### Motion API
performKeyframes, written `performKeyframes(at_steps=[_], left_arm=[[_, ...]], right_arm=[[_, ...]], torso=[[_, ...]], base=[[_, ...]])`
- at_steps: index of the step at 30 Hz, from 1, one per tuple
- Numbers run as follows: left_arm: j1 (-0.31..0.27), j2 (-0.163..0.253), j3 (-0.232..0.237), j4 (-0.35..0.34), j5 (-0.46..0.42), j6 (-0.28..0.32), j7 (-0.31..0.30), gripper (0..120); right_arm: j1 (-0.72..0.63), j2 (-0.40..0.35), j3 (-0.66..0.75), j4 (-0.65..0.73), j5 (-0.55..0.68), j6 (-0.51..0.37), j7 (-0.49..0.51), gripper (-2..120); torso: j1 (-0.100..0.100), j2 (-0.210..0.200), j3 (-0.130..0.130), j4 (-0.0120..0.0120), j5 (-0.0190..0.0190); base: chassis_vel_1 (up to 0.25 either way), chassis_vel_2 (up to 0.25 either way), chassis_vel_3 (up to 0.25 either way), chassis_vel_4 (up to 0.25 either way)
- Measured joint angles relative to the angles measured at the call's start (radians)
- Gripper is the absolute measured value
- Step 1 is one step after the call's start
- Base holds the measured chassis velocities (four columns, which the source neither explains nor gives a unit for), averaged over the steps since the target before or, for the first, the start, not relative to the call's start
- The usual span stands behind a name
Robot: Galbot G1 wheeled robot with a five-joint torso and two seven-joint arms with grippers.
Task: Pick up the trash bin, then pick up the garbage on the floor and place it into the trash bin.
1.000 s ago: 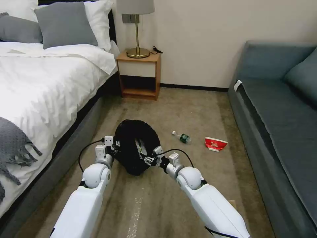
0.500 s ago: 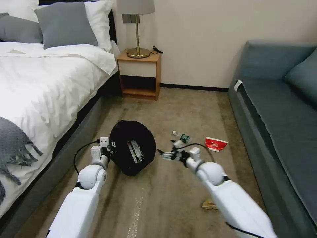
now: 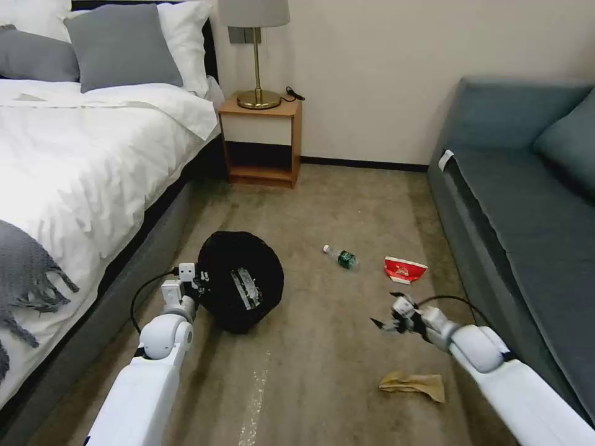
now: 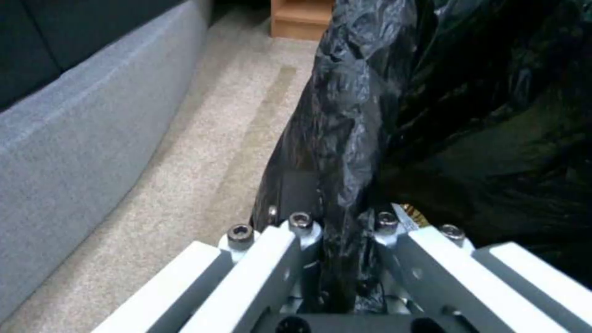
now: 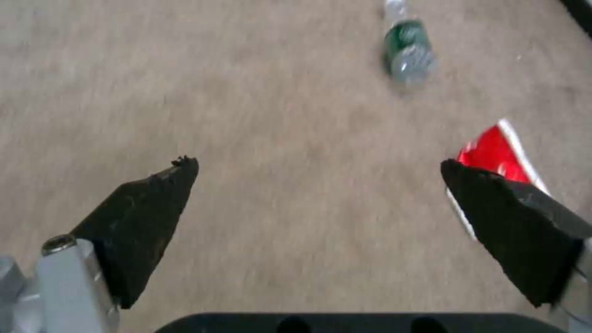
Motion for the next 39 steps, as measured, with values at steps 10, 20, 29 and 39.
performKeyframes(at_steps=[10, 20, 29, 39], left_arm=[[0.008, -0.002, 0.001, -0.006, 0.003, -0.004, 0.005, 1], [0.047, -0.022, -0.019, -0.030, 0.009, -0.011, 0.006, 1], [0.072, -0.016, -0.034, -0.032, 0.013, -0.023, 0.009, 1], [0.068, -0.018, -0.035, -0.023, 0.008, -0.027, 0.010, 1]], right_arm=[[-0.121, 0.008, 0.075, 0.007, -0.152, 0.063, -0.059, 99], [-0.186, 0.011, 0.080, -0.021, -0.244, 0.109, -0.074, 100], [-0.185, 0.026, 0.072, -0.068, -0.283, 0.122, -0.074, 100], [-0.173, 0.036, 0.080, -0.137, -0.315, 0.141, -0.071, 99]], torso=[[0.000, 0.000, 0.000, 0.0000, -0.0006], [0.000, 0.000, 0.000, 0.0000, -0.0006], [0.000, 0.000, 0.000, 0.0001, -0.0006], [0.000, 0.000, 0.000, 0.0001, -0.0007]], base=[[0.000, 0.000, 0.000, 0.000], [0.000, 0.000, 0.000, 0.000], [0.000, 0.000, 0.000, 0.000], [0.000, 0.000, 0.000, 0.000]])
